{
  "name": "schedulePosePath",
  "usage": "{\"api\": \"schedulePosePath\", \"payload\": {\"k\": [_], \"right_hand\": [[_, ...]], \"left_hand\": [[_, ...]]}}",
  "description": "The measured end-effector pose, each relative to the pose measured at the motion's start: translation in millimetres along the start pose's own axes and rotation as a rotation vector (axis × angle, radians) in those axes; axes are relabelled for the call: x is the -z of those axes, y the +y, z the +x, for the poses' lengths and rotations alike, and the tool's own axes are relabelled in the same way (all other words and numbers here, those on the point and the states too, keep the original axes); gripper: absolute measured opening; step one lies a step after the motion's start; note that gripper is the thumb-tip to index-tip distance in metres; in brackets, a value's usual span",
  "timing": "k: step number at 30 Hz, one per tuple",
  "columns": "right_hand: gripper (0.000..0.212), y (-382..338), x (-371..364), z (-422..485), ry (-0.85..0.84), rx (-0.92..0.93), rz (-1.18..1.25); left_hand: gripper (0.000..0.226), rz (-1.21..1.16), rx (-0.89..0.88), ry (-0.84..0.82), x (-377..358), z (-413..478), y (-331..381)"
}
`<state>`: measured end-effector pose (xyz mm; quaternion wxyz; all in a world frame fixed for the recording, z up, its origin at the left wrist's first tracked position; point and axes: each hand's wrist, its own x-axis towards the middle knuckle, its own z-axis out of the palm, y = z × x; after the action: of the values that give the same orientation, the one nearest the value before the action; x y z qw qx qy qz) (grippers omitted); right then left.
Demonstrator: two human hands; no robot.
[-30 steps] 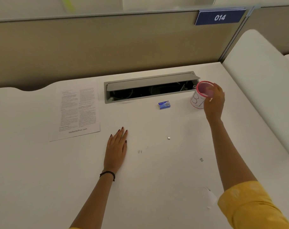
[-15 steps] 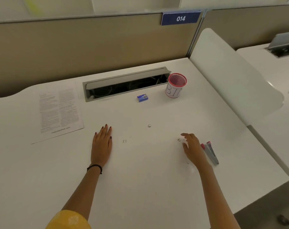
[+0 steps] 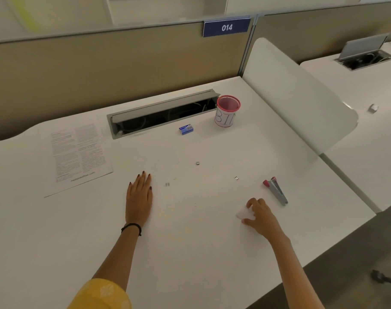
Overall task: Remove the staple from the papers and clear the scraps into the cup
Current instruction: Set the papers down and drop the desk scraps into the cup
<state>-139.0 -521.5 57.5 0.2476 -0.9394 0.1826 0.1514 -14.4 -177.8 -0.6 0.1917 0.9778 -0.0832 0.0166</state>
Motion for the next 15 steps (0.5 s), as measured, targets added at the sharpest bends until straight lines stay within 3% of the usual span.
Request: {"api": "schedulePosePath", "payload": {"k": [8, 15], "right_hand": [[0.028, -12.3, 0.7, 17.3, 0.028, -0.004, -0.005], [0.018, -43.4, 30.9, 66.8, 0.173, 0.034, 0.104]], "left_hand": [[0.056, 0.006, -0.014, -0.003, 1.1, 2.7, 0.1], [0.053, 0.076, -0.027, -0.024, 1.1, 16.6, -4.4]]}}
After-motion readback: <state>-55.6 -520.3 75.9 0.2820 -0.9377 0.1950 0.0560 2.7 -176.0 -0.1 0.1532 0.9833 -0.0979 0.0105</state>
